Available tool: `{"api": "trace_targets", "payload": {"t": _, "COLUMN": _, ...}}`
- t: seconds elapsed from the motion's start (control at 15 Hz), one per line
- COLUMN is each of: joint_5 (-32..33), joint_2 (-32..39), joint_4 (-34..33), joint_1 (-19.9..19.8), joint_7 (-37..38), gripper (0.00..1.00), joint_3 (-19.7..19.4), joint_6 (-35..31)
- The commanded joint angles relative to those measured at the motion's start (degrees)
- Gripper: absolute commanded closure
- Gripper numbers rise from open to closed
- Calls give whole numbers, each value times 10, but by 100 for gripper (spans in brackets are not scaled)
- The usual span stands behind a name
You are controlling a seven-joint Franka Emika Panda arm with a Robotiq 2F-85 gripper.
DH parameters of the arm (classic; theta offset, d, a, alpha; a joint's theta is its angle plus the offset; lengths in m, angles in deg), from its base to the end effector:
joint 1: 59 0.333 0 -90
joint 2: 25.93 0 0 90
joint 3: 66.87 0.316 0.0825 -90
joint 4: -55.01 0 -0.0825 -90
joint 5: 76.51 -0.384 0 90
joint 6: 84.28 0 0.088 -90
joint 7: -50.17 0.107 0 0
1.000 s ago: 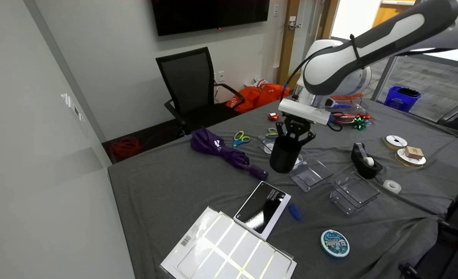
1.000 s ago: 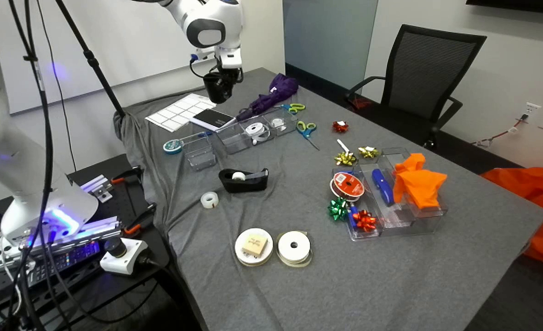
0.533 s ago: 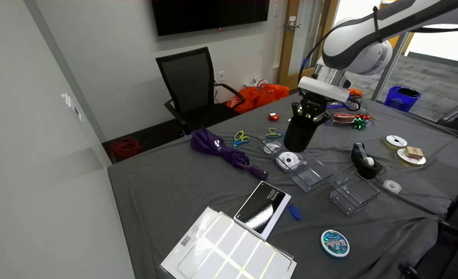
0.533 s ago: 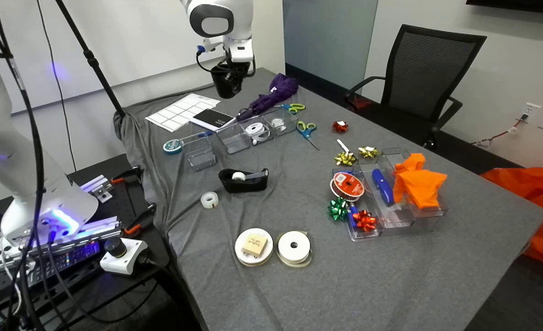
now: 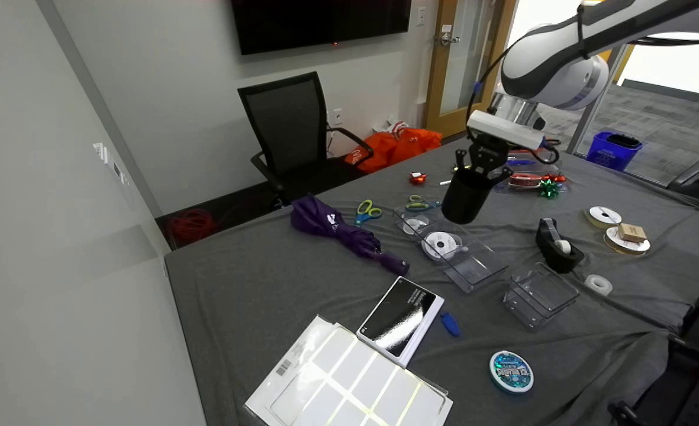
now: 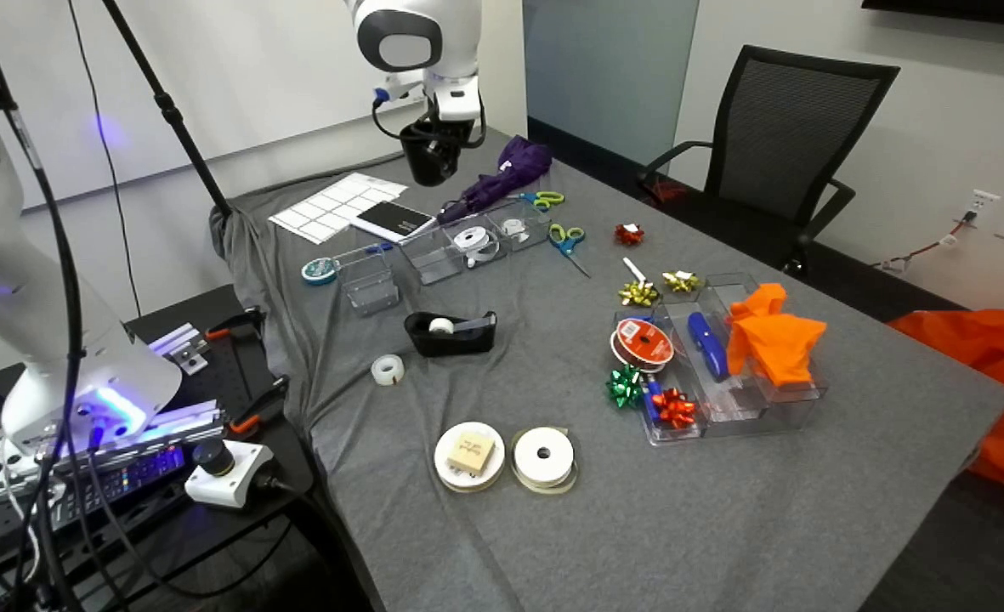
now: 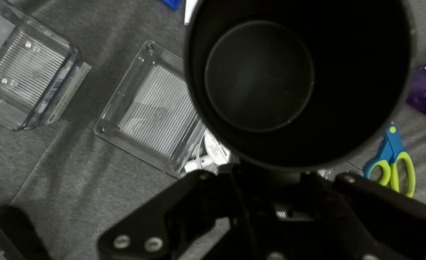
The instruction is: Put the black mug on the right side of the table.
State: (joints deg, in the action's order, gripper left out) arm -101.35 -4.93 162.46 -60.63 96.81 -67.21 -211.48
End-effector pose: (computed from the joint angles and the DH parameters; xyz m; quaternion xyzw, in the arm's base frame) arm 0.6299 -0.0080 0.3177 -0.8360 0.5221 0.0739 0.1522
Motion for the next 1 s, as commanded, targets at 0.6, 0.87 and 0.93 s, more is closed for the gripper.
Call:
{"api": "trace_targets", "payload": {"t": 0.6, "joint_5": 20, "joint_2": 0, "joint_4": -6, "joint_1": -13, "joint_7": -16, "gripper": 95, "joint_3": -31, "joint_6": 18}}
{"api": "trace_targets", "payload": {"t": 0.87, "joint_5": 27, "joint_2": 13, "joint_4": -19, "joint_1": -43, "joint_7": -35, "gripper": 95, "joint_3": -62, "joint_6": 25}}
{"api": "trace_targets", "payload": {"t": 0.93, "joint_5": 26, "joint_2": 21, "joint_4": -25, "joint_1": -51, "joint_7": -39, "gripper": 95, "joint_3": -69, "joint_6": 24}}
